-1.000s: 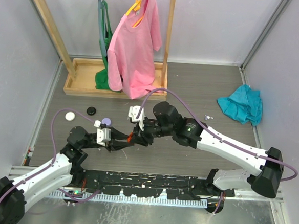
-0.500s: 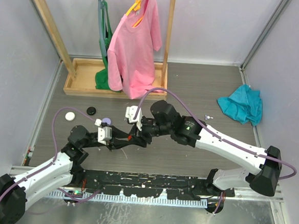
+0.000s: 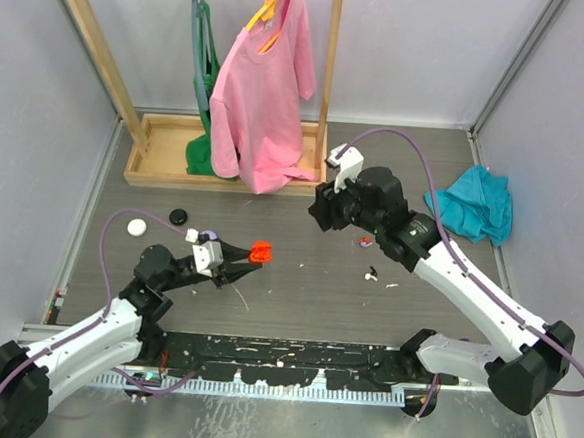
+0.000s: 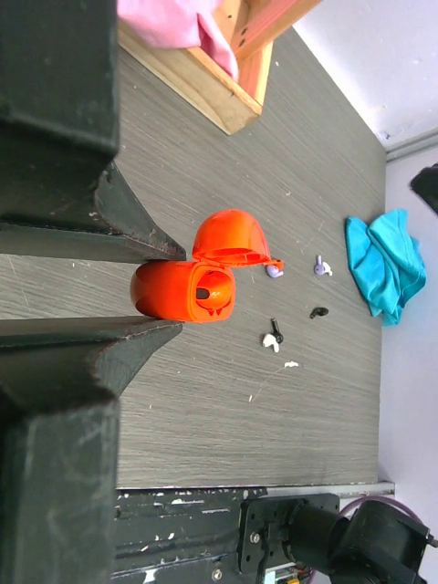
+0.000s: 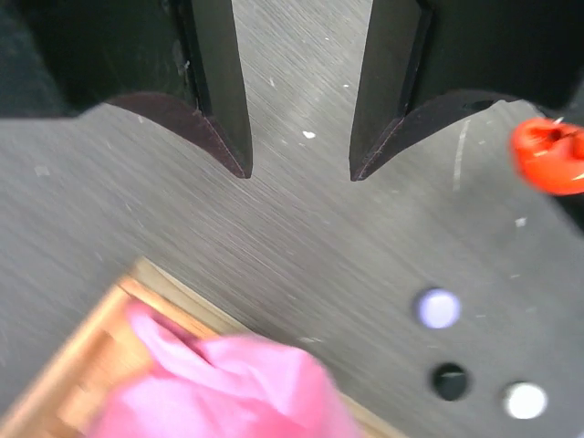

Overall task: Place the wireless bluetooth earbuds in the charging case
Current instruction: Pick up the earbud from the center of the board.

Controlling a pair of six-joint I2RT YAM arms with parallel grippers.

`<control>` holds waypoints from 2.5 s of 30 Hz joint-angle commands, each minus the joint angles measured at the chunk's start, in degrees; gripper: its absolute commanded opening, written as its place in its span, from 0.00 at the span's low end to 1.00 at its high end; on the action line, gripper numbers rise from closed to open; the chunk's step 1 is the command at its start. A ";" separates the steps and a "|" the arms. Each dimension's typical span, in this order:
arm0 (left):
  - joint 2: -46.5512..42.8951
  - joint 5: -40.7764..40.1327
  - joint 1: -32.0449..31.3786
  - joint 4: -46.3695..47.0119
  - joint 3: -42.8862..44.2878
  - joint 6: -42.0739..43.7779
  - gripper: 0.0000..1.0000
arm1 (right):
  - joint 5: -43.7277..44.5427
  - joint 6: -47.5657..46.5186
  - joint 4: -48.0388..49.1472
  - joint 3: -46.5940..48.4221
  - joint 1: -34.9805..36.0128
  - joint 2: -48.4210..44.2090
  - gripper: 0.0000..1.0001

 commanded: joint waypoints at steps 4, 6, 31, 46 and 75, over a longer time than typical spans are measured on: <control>-2.06 -2.53 -0.24 1.07 1.45 1.26 0.00 | 10.20 9.69 -0.86 -4.35 -7.33 4.51 0.53; -2.19 -2.49 -0.23 1.05 1.44 1.24 0.00 | 11.60 10.76 -0.87 -5.28 -9.14 6.31 0.53; -0.58 -1.18 -0.27 1.39 1.88 1.35 0.00 | 11.81 18.96 5.05 -10.63 -23.34 27.12 0.49; -0.53 -0.51 -0.27 1.42 1.97 1.33 0.00 | 5.18 17.89 3.96 -9.71 -22.99 29.43 0.35; -0.43 0.42 -0.26 0.57 2.32 1.33 0.00 | 1.12 16.40 -5.04 -6.85 -17.23 30.26 0.24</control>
